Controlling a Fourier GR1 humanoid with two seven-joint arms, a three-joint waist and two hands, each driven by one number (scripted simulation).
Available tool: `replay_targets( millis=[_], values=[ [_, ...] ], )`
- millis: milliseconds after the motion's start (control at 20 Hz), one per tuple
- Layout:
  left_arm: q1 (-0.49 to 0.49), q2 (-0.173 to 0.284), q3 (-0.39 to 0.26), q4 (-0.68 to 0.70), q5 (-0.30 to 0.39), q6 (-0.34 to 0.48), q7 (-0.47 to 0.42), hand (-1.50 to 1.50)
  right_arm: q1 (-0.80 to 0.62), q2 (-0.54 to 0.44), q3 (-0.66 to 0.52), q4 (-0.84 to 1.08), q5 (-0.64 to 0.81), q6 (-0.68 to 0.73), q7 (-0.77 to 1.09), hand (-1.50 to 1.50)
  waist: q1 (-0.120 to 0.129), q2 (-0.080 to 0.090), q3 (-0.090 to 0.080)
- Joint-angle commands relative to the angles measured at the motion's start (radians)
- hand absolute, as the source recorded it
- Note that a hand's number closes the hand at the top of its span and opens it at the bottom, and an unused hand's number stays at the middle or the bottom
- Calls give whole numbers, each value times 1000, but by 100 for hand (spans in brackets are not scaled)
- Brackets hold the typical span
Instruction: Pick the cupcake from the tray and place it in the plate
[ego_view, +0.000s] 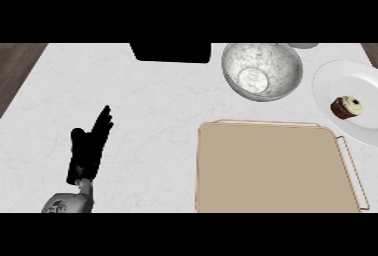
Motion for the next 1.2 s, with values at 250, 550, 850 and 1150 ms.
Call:
replay_targets(
  millis=[250,550,850,1150],
  values=[
    [-12,7,8,-20,4,-4,44,0,33,5,5,5,4,-11,-50,-150,2,0,1],
    [-13,20,10,-25,1,-12,36,0,72,-16,3,16,5,-22,-64,-150,2,2,2],
    [23,-5,-9,-13,-10,-2,-15,0,66,-36,-11,17,-4,-68,-37,-150,10,3,2],
    [-7,23,23,-3,6,-17,-4,0,105,-67,-35,21,-25,-61,-72,-150,8,8,6]
  ],
)
